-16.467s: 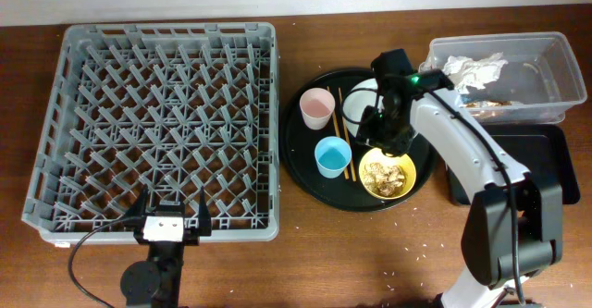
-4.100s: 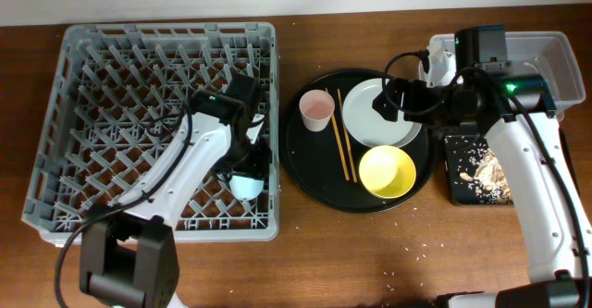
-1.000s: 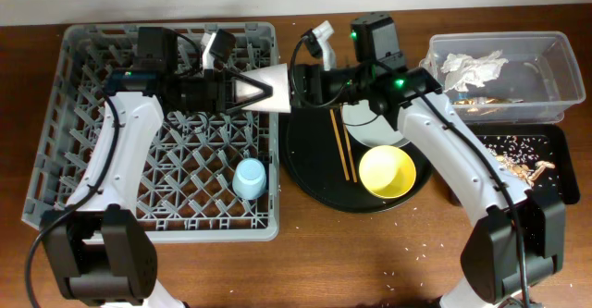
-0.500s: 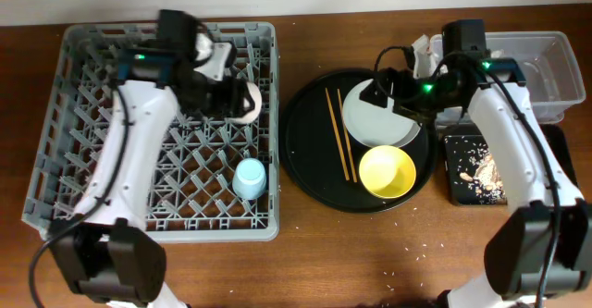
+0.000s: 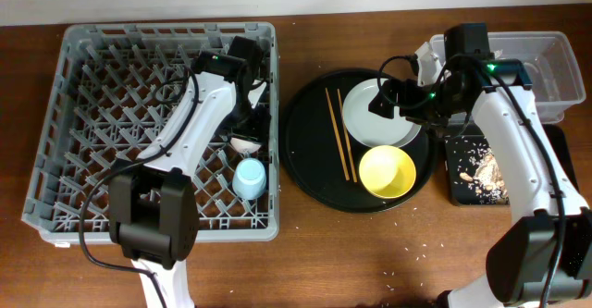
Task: Sort waste into correct bins and load items into the dishwasher rack
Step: 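Place the pink cup in the rack beside the blue cup with left gripper, then reach left gripper to the yellow bowl and grasp it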
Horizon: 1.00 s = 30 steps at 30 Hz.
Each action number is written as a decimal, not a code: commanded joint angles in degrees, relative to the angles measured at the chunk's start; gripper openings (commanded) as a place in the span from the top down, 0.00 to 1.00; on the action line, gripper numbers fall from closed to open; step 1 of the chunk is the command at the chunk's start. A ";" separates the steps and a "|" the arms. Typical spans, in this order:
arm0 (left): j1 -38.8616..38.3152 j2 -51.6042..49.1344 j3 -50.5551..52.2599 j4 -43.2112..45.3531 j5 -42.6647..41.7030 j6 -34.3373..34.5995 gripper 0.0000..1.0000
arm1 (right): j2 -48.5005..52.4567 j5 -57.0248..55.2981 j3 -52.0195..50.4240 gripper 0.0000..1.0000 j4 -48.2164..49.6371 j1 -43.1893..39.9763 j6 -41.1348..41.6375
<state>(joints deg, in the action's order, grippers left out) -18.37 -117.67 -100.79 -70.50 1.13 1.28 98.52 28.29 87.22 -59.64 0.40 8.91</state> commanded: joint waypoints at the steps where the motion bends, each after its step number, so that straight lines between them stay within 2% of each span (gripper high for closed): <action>1: -0.11 -0.39 -0.72 0.81 0.79 -0.44 0.07 | -1.09 -0.74 0.35 0.04 0.00 -0.04 -0.57; 3: -0.11 -0.39 -1.44 0.76 0.52 -0.44 0.04 | -1.09 -0.72 0.35 0.04 0.02 -0.04 -0.57; 7: -0.11 -0.37 -7.63 -1.77 -4.46 -0.50 0.04 | -2.34 -0.74 1.31 0.05 -1.27 -0.55 -0.55; 11: -0.13 -0.28 -19.04 -5.97 -10.40 -0.52 0.10 | -8.22 -3.80 4.42 0.05 -3.78 -4.09 -0.52; 13: -0.42 -0.28 -21.51 -6.29 -15.06 -0.52 0.11 | -11.34 -7.10 5.16 0.04 -5.60 -6.64 -0.52; 14: -0.90 -0.28 -21.64 -6.05 -17.62 -0.52 0.16 | -12.83 -8.35 5.16 0.04 -6.38 -8.20 -0.52; 15: -1.60 -0.31 -21.62 -6.03 -19.10 -0.52 0.16 | -13.97 -8.98 5.16 0.04 -7.19 -9.75 -0.50; 20: -7.58 -0.52 -21.49 -5.11 -19.37 -0.52 0.16 | -15.65 -9.07 5.14 0.05 -11.37 -16.28 -0.52; 28: -16.22 -3.67 -21.07 -1.62 -16.39 -0.26 0.18 | -14.84 -9.51 4.83 0.05 -12.63 -16.13 -0.55; 30: -18.60 -6.54 -21.05 -0.31 -16.37 2.56 0.20 | -14.84 -9.51 4.83 0.05 -12.85 -16.13 -0.57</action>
<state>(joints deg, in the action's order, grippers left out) -34.26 -118.89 -121.73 -72.10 -16.03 1.19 83.26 19.88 91.70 -72.14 -15.62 8.80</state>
